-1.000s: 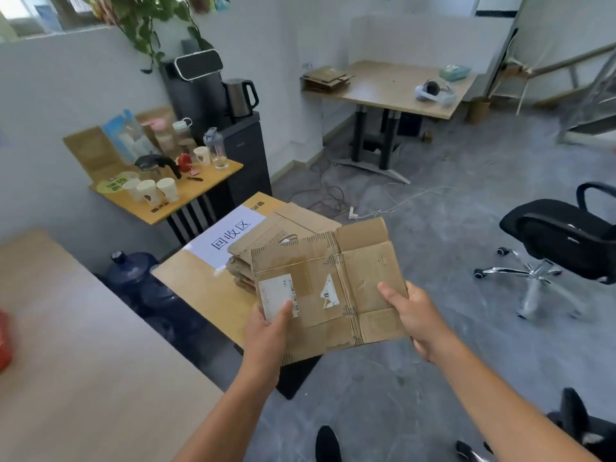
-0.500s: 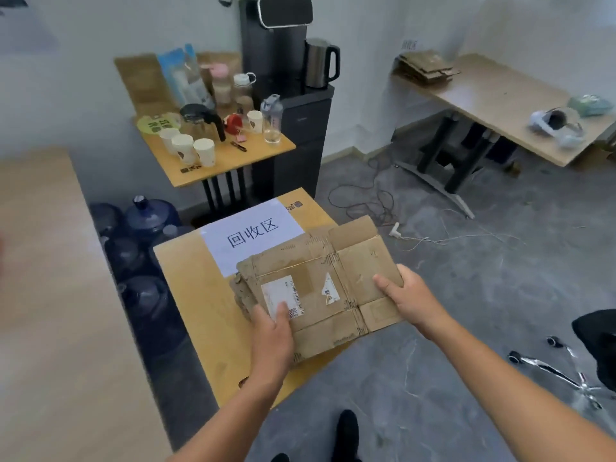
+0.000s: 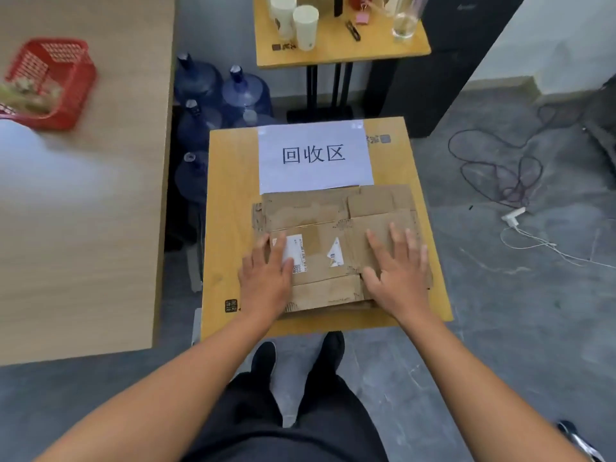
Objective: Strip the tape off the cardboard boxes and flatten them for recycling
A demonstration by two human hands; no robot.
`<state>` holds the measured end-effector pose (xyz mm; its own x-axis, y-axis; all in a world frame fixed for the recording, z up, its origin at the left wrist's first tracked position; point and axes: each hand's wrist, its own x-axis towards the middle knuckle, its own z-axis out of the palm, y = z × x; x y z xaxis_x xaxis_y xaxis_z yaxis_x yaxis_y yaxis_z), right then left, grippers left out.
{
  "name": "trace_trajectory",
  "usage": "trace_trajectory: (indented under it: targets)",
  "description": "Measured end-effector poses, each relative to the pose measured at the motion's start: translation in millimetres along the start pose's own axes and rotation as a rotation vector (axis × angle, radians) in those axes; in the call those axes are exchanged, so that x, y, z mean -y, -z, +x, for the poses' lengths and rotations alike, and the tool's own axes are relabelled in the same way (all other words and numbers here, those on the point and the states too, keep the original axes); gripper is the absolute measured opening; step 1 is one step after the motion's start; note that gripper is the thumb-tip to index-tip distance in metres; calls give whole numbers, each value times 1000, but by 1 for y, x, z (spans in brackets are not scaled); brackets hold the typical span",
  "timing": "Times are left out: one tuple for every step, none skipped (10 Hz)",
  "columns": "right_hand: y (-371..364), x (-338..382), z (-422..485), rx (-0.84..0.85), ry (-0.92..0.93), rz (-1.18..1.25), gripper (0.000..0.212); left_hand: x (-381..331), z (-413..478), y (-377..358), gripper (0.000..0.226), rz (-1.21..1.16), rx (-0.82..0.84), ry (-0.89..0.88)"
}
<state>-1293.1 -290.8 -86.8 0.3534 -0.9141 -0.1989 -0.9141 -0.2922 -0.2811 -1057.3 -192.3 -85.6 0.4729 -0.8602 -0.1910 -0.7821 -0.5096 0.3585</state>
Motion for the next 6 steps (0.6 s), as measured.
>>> trace_trajectory:
  targets:
    - [-14,-6,-3,39,43,-9,78,1,6,-3,54,91,-42,-15]
    - [-20,-9,-1,-14,46,-9,83,1,13,-5,53,121,-53,-16]
    - [-22,-13,6,12,36,-27,84,1,14,-10,52,91,-60,-10]
    - [-20,-11,3,55,34,-74,85,3,11,-12,51,72,-21,9]
    - [-10,-7,6,130,5,-98,85,5,14,-6,50,6,22,17]
    - [7,2,11,98,-23,-57,85,10,20,7,52,-113,129,-6]
